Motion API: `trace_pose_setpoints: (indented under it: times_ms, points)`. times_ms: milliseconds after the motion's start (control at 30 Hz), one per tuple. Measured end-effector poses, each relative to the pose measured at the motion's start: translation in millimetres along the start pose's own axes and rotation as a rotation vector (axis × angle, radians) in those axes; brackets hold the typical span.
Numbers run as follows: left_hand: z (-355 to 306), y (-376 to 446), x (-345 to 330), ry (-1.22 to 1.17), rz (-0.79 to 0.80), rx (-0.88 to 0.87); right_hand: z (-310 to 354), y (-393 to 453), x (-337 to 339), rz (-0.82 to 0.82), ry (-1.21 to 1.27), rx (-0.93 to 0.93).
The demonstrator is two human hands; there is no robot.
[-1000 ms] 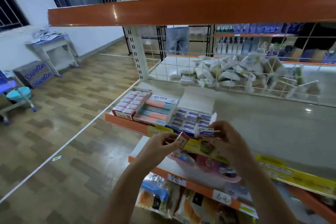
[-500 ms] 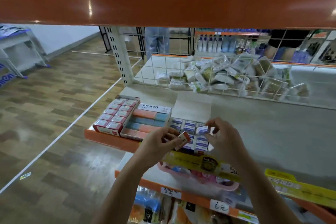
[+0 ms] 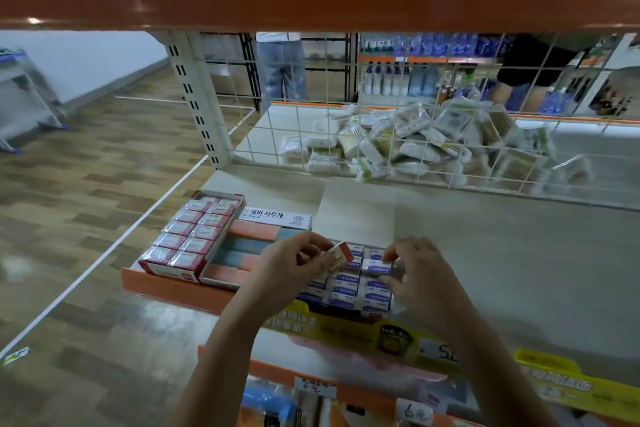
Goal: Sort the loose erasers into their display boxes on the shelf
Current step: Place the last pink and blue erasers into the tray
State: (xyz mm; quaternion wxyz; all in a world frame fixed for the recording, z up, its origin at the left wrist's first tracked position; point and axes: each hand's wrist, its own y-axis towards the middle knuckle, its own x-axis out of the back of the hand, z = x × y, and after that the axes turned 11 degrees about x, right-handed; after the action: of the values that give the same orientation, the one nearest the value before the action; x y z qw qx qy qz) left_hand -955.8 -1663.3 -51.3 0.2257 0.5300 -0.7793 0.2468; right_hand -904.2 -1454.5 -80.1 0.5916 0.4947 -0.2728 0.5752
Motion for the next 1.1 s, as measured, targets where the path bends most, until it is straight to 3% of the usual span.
trace_pose_setpoints:
  times_ms: [267,733,867,1100]
  points:
    - [-1.3,7.4,12.4,0.057,0.033,-0.049,3.9,6.7,-0.4,0.068,-0.039,-0.043]
    - [39.9,32.1,83.3,0.035,0.071,-0.091,41.4,21.9,4.7,-0.085,-0.155,-0.197]
    - [65.8,44.1,116.6,0.024,0.042,-0.091,76.1,49.3,-4.6,-0.138,-0.077,-0.148]
    - [110.2,92.2,160.5,0.036,-0.023,-0.04,130.4,103.2,-47.6,-0.046,0.002,-0.07]
